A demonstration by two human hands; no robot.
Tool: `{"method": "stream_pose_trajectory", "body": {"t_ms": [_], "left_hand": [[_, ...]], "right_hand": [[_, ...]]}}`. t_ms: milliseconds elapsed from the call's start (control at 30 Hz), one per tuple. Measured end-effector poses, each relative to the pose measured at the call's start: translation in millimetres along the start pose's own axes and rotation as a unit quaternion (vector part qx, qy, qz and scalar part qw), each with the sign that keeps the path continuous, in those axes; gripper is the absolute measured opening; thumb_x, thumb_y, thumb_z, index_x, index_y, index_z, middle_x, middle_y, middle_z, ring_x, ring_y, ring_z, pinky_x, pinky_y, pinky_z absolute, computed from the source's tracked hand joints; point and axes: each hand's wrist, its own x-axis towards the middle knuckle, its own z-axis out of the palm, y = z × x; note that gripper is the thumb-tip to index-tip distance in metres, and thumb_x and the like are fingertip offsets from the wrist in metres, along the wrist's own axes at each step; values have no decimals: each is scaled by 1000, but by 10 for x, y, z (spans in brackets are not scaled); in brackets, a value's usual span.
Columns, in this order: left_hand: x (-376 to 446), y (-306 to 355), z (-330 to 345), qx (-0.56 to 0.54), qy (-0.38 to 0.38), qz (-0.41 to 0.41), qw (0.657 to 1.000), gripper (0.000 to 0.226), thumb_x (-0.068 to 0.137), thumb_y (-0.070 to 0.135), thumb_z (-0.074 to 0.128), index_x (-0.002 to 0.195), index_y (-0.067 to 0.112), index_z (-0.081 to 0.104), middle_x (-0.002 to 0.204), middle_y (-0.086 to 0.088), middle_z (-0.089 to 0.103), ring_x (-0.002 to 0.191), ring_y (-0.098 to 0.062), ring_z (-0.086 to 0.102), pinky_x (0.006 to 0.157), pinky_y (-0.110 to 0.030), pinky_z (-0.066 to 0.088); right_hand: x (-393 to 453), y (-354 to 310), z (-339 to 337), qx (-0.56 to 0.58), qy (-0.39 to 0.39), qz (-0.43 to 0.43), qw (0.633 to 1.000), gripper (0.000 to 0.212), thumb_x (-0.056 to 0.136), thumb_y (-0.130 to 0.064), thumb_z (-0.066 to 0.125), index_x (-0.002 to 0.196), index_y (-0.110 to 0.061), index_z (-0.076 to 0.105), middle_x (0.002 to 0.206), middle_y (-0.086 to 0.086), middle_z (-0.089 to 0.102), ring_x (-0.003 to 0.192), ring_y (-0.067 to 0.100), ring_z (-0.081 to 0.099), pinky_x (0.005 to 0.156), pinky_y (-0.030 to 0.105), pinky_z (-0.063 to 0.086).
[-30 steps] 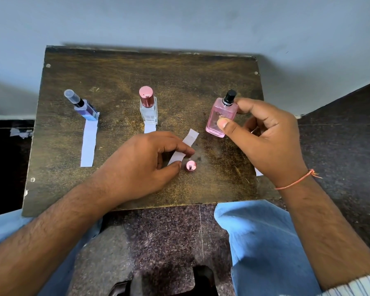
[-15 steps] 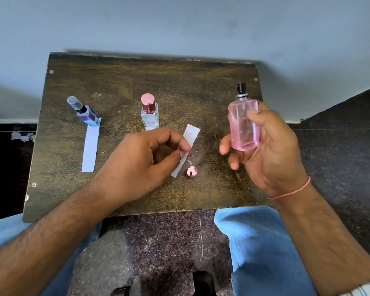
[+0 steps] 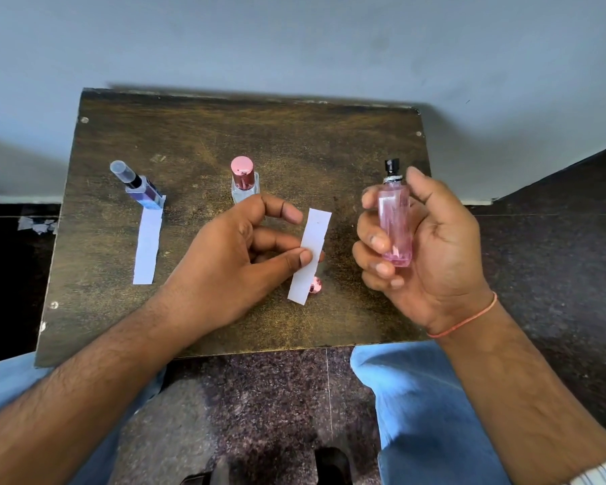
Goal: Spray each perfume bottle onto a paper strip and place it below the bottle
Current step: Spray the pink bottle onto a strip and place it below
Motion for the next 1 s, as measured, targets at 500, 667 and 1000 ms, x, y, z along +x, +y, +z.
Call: {"method": "stream_pose_trajectory", "body": {"t_ms": [500,667,1000], "left_hand": [[-2,25,10,-6,1,-33,999,33,95,7,80,124,23,79,98,4,87,98,-10,83,93,-24,64],[-1,36,-2,-15,-4,-33,999,34,96,5,78,125,23,78,100,4,87,98,-11,83,93,-22,63],[-3,28,-7,-12,3,-37,999,35,96,5,79,126,23,79,102,5,87,100,-10,83,95,-26,64]], "right_hand": [[18,119,113,-329,133,-96,930,58,95,-69,58,88,-18,85,67,4,64,59,17,61,44,27,41],[22,197,93,-441,142,-141,875,56,87,-74,64,71,-23,82,57,-8,67,60,11,61,73,53,57],[7,191,119,-448,133,-162,869,51,89,-65,63,67,-23,79,55,1,63,55,14,57,64,48,54]]}}
